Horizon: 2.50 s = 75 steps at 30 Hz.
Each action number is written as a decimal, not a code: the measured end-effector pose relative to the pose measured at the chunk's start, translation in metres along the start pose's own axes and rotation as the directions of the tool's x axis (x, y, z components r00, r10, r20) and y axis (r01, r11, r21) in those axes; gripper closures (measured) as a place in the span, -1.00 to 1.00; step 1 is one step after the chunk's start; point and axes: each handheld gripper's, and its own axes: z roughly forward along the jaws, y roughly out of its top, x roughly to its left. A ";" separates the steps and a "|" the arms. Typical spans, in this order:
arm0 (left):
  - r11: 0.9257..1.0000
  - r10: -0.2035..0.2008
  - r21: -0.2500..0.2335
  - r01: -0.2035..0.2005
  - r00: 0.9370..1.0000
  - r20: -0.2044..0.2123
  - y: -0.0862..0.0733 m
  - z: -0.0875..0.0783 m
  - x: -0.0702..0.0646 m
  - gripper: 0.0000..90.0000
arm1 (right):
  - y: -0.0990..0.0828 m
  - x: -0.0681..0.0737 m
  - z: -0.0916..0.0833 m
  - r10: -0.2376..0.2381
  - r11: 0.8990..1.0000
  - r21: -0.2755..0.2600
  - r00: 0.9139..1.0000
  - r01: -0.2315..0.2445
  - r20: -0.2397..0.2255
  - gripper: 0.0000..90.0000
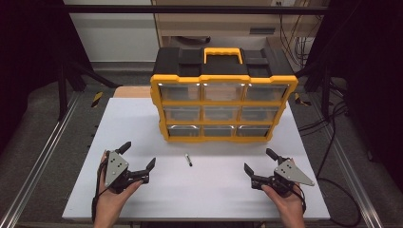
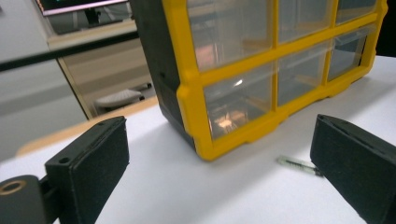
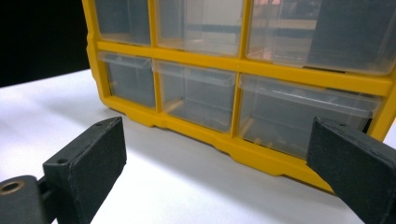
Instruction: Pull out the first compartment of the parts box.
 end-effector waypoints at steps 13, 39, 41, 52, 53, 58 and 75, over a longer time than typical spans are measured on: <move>0.954 0.300 0.046 -0.298 0.951 -0.068 0.094 0.017 -0.011 -0.80 | -0.002 0.005 0.002 0.002 0.999 0.044 0.999 -0.004 0.035 -0.86; 0.781 0.624 0.112 -0.615 0.760 -0.182 0.149 0.065 -0.034 -0.40 | -0.002 0.003 0.003 -0.005 0.998 0.056 0.999 0.003 0.045 -0.83; 0.773 0.634 0.120 -0.623 0.747 -0.200 0.150 0.066 -0.037 -0.37 | -0.002 0.002 0.003 0.007 0.999 0.053 0.999 -0.009 0.051 -0.83; 0.679 0.731 0.165 -0.716 0.639 -0.240 0.152 0.071 -0.041 -0.08 | -0.002 0.003 0.002 -0.002 0.999 0.053 0.999 -0.001 0.052 -0.82; 0.667 0.742 0.168 -0.726 0.625 -0.242 0.151 0.071 -0.041 -0.04 | -0.002 0.003 0.002 -0.004 0.999 0.055 0.999 0.001 0.052 -0.82; 0.627 0.775 0.187 -0.756 0.583 -0.245 0.149 0.073 -0.041 0.15 | -0.002 0.003 0.002 -0.006 0.999 0.051 0.999 0.004 0.054 -0.82; 0.435 0.891 0.272 -0.858 0.367 -0.267 0.145 0.096 -0.045 0.44 | -0.001 0.002 0.001 -0.001 0.999 0.051 0.998 -0.002 0.059 -0.81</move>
